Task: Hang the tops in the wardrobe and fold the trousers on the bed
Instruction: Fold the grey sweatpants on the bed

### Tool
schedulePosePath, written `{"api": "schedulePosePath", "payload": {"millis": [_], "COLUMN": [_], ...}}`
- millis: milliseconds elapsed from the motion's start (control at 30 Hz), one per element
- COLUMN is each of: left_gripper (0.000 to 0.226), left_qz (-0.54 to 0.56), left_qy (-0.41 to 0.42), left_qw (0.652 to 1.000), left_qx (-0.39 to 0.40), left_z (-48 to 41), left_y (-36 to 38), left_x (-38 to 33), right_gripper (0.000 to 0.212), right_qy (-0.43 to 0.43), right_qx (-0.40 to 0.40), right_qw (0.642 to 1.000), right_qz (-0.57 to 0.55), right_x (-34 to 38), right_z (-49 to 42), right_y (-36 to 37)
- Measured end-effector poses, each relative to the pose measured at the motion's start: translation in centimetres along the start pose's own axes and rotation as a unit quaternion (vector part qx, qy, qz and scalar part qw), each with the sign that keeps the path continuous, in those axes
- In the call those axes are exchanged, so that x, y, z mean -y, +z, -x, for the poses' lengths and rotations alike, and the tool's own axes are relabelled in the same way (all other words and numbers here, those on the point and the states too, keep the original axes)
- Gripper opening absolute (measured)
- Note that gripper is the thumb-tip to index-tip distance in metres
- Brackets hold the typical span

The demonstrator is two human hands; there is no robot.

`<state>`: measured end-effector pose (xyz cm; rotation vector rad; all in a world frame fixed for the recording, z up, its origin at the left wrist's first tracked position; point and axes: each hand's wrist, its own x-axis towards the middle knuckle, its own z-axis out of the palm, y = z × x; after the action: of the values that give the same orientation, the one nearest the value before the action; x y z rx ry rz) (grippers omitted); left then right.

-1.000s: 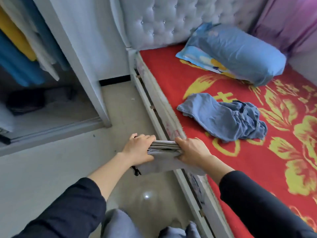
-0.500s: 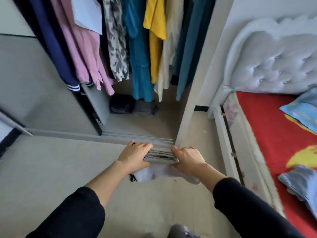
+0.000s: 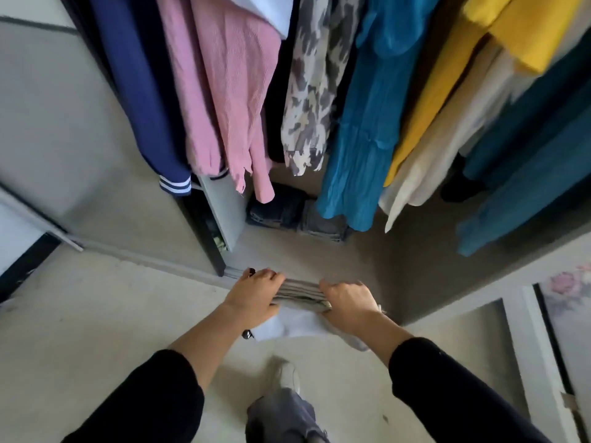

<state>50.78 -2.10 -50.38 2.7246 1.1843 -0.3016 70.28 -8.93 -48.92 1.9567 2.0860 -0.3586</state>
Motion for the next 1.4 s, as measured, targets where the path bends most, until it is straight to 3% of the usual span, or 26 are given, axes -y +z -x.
{"api": "schedulePosePath", "payload": {"millis": [267,467,567,667,733,800,900,1000,1100,1233,1400], "left_gripper": [0.041,0.041,0.053,0.052,0.036,0.031,0.055,0.055,0.051,0.064,0.079], "left_qz": [0.002,-0.066,-0.085,-0.086,-0.084,-0.097,-0.067,-0.030,-0.014,0.085,0.180], "left_qy": [-0.042,-0.048,-0.033,-0.026,-0.069,-0.098,-0.093,-0.128,-0.157,-0.187,-0.182], "left_qw": [0.999,0.995,0.983,0.954,0.944,0.959,0.986,0.987,0.981,0.975,0.965], "left_qx": [-0.007,-0.064,-0.161,-0.286,-0.311,-0.249,-0.122,-0.095,-0.109,-0.085,0.053], "left_z": [-12.7,-21.5,-25.0,-28.1,-28.7,-28.9,-28.4,-28.7,-29.6,-30.5,-28.9], "left_y": [12.5,22.2,26.4,31.1,34.4,39.1,44.0,44.9,44.7,44.4,43.4], "left_x": [12.6,20.2,23.5,26.3,26.4,26.0,25.9,26.3,27.1,28.4,27.4], "right_gripper": [0.047,0.049,0.045,0.032,0.027,0.031,0.045,0.060,0.056,0.070,0.080], "right_qy": [-0.007,0.021,0.018,-0.011,0.005,0.027,0.043,0.064,0.051,0.036,0.053], "right_qx": [-0.007,-0.046,-0.130,-0.289,-0.283,-0.167,-0.034,-0.028,-0.035,0.004,0.069], "right_qw": [0.999,0.998,0.991,0.953,0.954,0.984,0.998,0.995,0.989,0.984,0.970], "right_qz": [0.036,0.033,0.013,0.093,0.096,0.055,-0.025,-0.069,-0.136,-0.176,-0.226], "right_x": [1.8,2.6,2.8,3.3,4.0,5.2,6.2,5.8,5.5,5.4,5.0], "right_z": [-20.0,-33.0,-38.1,-42.2,-44.0,-44.9,-45.1,-45.2,-46.2,-47.1,-46.0], "right_y": [9.2,18.0,21.9,25.6,28.4,32.0,37.1,38.6,38.5,38.3,36.5]}}
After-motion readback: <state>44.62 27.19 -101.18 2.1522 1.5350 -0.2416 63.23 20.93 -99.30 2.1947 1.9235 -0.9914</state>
